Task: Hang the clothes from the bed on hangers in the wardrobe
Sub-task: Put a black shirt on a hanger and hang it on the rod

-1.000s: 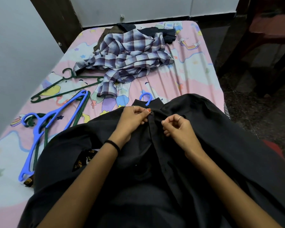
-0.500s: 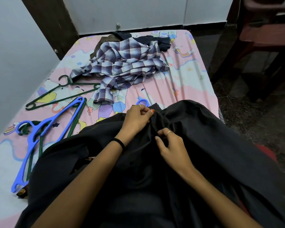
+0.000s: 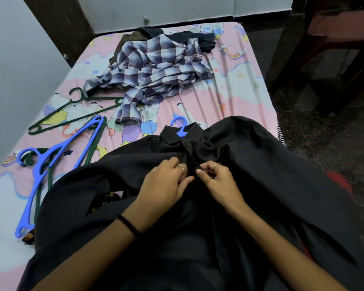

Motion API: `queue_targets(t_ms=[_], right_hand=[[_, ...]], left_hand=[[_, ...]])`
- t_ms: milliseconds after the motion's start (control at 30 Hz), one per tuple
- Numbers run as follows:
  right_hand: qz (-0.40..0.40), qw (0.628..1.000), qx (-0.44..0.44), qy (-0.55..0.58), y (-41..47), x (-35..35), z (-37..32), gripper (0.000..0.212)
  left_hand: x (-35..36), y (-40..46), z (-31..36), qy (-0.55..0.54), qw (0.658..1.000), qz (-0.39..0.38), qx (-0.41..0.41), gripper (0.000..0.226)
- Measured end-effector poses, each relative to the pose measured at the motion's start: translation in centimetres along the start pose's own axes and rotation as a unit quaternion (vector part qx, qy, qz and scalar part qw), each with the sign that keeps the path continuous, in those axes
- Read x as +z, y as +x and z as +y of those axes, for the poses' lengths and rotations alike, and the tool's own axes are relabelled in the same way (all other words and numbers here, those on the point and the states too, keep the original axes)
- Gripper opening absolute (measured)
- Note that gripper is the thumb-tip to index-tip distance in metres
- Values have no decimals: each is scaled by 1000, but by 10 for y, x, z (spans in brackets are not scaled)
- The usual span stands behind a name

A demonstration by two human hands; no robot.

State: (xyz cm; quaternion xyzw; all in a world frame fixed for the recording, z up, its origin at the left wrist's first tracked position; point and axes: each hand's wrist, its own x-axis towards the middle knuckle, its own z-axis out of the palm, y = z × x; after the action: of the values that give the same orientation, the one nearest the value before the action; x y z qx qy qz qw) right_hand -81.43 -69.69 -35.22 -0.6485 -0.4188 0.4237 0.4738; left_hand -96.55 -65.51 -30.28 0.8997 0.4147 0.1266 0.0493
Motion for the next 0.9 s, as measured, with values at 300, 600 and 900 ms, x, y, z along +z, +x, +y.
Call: queue_targets(t_ms=[300,600,900], right_hand=[[-10,1000,12,5,-2,0,2,8],[-59,973,99,202,-7,-4,-6,11],[-72,964,114,230,-10,-6,-12,10]], left_hand=[[4,-6,2,173,977,-93,85,51],[5,-5,-9,-103,991,-31,-84,20],[-7,-9,-12,-302,935,-41,-182,30]])
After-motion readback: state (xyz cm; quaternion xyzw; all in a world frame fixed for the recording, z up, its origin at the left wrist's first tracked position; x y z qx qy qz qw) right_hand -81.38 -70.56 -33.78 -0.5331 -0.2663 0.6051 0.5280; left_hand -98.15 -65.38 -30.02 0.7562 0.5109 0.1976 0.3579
